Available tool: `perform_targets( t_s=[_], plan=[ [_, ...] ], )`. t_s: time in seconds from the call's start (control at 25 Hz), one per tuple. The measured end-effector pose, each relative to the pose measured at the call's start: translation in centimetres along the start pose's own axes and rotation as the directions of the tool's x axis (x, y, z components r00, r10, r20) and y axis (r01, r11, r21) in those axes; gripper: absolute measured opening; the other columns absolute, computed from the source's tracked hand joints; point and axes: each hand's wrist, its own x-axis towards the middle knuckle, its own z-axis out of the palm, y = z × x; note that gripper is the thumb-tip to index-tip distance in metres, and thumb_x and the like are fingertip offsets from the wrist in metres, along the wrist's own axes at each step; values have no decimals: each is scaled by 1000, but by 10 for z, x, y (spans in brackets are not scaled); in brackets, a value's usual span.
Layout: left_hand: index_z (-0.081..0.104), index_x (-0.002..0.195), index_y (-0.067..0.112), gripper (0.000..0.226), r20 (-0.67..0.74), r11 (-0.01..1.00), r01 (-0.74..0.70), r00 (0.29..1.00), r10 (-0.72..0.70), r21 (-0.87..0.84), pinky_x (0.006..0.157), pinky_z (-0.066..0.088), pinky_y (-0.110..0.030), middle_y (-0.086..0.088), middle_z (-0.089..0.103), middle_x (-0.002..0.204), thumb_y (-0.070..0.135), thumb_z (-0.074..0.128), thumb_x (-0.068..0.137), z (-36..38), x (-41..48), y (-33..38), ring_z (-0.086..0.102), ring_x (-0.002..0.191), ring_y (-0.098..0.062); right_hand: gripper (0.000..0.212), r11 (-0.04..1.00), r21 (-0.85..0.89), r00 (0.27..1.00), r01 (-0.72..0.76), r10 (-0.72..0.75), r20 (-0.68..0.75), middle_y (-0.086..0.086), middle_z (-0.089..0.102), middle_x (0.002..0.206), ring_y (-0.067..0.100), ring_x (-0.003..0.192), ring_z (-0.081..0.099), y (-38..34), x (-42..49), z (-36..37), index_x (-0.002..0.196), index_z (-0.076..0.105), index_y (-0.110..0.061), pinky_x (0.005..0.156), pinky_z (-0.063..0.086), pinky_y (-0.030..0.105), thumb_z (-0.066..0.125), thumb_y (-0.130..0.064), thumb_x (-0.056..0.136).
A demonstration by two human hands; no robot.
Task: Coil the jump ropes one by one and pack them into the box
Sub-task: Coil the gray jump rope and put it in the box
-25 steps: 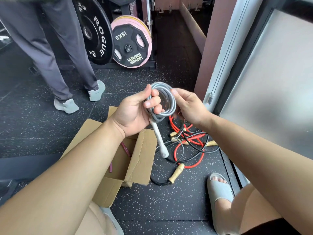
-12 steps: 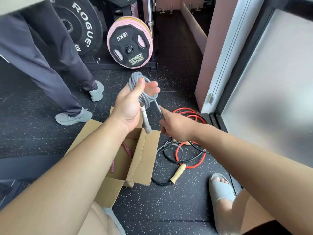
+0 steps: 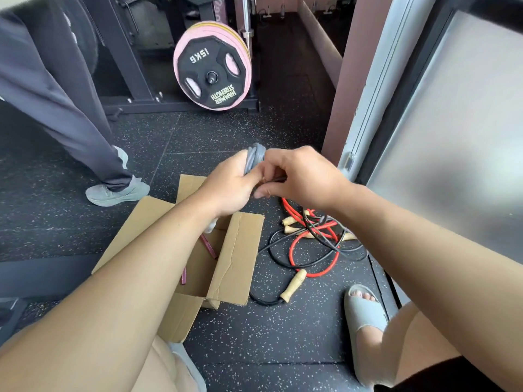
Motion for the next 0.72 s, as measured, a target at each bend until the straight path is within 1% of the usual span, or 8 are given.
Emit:
perform_targets(
  t_s=[0.08, 0.16, 0.28, 0.36, 0.48, 0.6, 0.68, 0.72],
  plan=[
    [59, 96, 23, 13, 174, 972, 5, 984, 37, -235, 88, 53, -50, -5, 72, 75, 31, 49, 98, 6, -3, 1, 69, 80, -30, 40, 994, 85, 998, 68, -68, -13, -10, 67, 63, 8, 59, 56, 5, -2, -6, 79, 53, -23, 61, 50, 30, 89, -39, 70],
    [56, 88, 14, 19, 290, 923, 84, 957, 31, -376, 79, 52, -44, -4, 66, 61, 16, 46, 104, 8, -8, 9, 64, 67, -30, 43, 985, 91, 989, 146, -144, -27, -7, 63, 60, 13, 56, 53, 7, -5, -8, 83, 57, -15, 55, 43, 23, 90, -38, 69],
    [52, 73, 11, 36, 446, 874, 208, 895, 11, -440, 56, 41, -33, -6, 52, 48, 29, 44, 103, 3, -13, 18, 56, 50, -25, 43, 976, 100, 981, 194, -191, -38, -4, 62, 66, 14, 58, 52, 10, -4, -18, 88, 60, -15, 56, 42, 23, 87, -42, 71],
    [50, 76, 13, 35, 554, 848, 276, 832, 26, -453, 51, 31, -31, 0, 41, 42, 38, 46, 100, -3, -16, 18, 49, 42, -20, 37, 971, 139, 980, 195, -190, -53, -4, 61, 69, 8, 59, 49, 17, 0, -24, 92, 63, -15, 58, 40, 20, 85, -40, 75],
    [49, 79, 14, 31, 540, 753, 307, 838, 76, -583, 61, 12, -39, 7, 32, 37, 37, 44, 99, -8, -18, 17, 40, 34, -13, 37, 887, 458, 997, 62, -75, 10, 15, 68, 84, 8, 73, 57, 27, 2, -20, 99, 70, -8, 69, 48, 26, 76, -42, 84],
    [49, 79, 16, 30, 421, 589, 288, 902, 99, -755, 65, 26, -36, 10, 34, 37, 36, 39, 99, -16, -18, 19, 41, 36, -11, 66, 621, 742, 952, -252, 21, 306, 16, 70, 109, 28, 99, 66, 28, -5, -8, 119, 65, -13, 89, 55, 47, 73, -63, 77],
    [47, 80, 17, 28, 345, 522, 264, 936, 62, -811, 70, 35, -31, 10, 36, 39, 34, 37, 100, -21, -17, 19, 45, 41, -10, 61, 565, 771, 932, -293, -11, 362, 12, 70, 111, 29, 106, 67, 25, -9, -1, 122, 61, -11, 97, 53, 50, 81, -47, 78],
    [47, 81, 17, 27, 332, 508, 265, 942, 45, -820, 72, 39, -30, 10, 39, 41, 32, 36, 100, -21, -16, 18, 48, 45, -10, 40, 538, 791, 942, -290, 12, 337, 11, 72, 104, 25, 100, 70, 22, -8, 1, 114, 62, -9, 95, 56, 47, 78, -29, 83]
  ],
)
